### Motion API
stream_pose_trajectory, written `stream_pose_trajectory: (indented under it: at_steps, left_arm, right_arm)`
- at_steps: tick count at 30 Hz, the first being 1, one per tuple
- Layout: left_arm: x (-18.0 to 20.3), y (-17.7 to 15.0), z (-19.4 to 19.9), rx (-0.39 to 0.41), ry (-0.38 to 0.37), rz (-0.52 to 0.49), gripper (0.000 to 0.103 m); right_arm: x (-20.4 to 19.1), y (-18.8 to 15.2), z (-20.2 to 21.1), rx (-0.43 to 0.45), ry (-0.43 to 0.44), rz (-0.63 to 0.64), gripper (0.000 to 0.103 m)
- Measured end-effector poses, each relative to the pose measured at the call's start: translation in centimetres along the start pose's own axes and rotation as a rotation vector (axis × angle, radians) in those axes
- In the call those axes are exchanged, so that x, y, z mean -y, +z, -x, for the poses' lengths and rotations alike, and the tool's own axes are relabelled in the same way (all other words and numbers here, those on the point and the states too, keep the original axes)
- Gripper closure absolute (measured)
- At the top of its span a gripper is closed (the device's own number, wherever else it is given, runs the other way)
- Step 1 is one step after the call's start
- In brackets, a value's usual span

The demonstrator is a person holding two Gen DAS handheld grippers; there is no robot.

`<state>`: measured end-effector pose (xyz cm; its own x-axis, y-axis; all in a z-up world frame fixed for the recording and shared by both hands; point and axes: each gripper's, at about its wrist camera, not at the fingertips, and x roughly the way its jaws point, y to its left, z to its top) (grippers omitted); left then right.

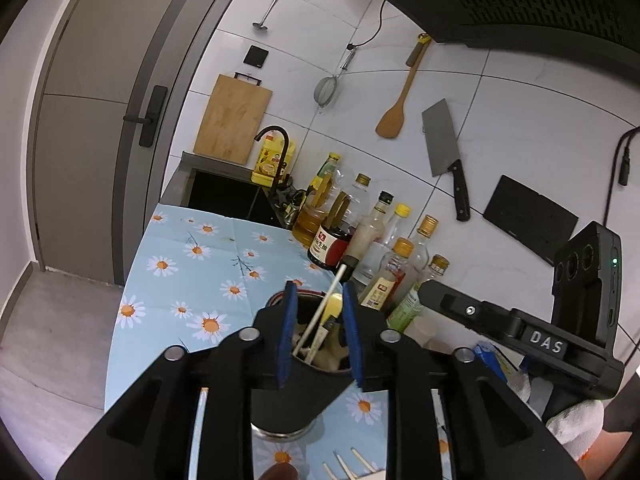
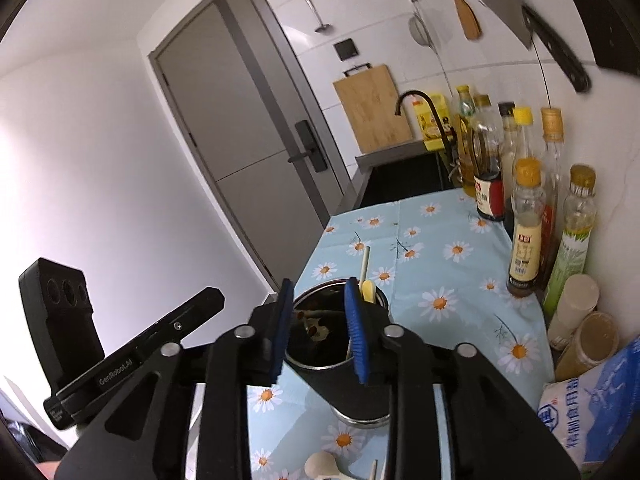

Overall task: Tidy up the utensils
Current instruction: 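Open both grippers over the black holder, dropping spoon and chopstick inside, then grasp another chopstick with the right gripper while the left gripper approaches the white ladle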

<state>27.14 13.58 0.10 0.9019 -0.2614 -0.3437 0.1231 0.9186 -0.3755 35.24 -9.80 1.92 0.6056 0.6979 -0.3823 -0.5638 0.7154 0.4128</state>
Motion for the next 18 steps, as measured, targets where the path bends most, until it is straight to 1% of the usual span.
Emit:
stream_pose_trajectory:
  at_steps: [3, 9, 12, 14, 18]
  left_arm:
    - [0.5, 0.0, 0.8, -0.019, 0.016, -0.012, 0.078]
    - [1.2, -0.5, 2.3, -0.057, 0.013, -0.014, 0.076]
    - [1.3, -1.3, 3.0, -0.08, 0.007, 0.001, 0.075]
    - [1.3, -1.9, 3.2, -0.104, -0.012, 0.017, 0.075]
    - [1.6, -3.3, 3.6, -0.133, -0.01, 0.026, 0.075]
  right_arm:
    - [-0.6, 0.2, 1.3, 0.0, 0.0, 0.037, 0.072]
    - [-1.3, -0.1, 2.9, -0.072, -0.006, 0.112, 0.068]
    - [-1.1, -0.9, 3.3, -0.124, -0.005, 0.103, 0.068]
    - [-0.6, -1.7, 3.4, -0.15, -0.043, 0.09, 0.068]
    - [0.5, -3.3, 3.4, -0.207, -0.034, 0.042, 0.068]
